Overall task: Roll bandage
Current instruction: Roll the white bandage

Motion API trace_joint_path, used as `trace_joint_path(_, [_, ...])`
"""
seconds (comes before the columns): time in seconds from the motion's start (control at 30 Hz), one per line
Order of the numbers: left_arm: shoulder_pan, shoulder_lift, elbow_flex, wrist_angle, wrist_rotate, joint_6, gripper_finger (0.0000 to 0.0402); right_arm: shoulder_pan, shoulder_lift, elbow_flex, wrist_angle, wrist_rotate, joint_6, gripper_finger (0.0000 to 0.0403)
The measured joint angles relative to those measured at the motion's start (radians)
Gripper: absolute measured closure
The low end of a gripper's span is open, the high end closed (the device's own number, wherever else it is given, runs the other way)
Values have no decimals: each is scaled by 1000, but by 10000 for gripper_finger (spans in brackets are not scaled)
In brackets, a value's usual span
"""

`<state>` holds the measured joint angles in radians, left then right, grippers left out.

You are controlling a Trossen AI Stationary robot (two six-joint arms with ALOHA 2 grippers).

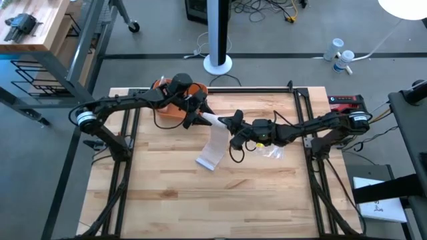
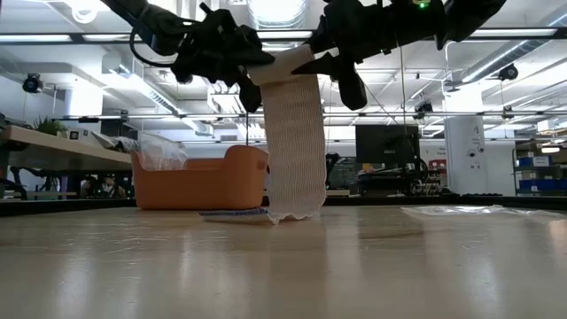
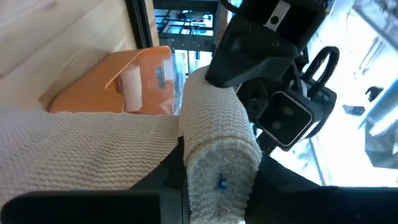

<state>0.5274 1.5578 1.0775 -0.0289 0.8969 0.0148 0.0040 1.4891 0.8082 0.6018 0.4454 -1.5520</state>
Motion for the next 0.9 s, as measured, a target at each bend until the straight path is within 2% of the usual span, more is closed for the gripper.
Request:
trace_joint_path(0.23, [0,0,0,-2,4,20,132,1,0,0,3,-8,-65,320])
trace_joint_path(0.37, [1,0,0,-3,33,62,143,7,0,0,10,-10,-76,319])
trace_joint_path(0.5, [1,0,0,-6,38,80,181,8,0,0,9,-7,-79,313])
trace_joint_path(0.77, [0,0,-1,-16,36,105,302,16,0,0,9,-4,-77,284])
trace_joint_path(0.9, [2,-1,-1,-21,37,144,308,46,0,0,10,30,-7,262])
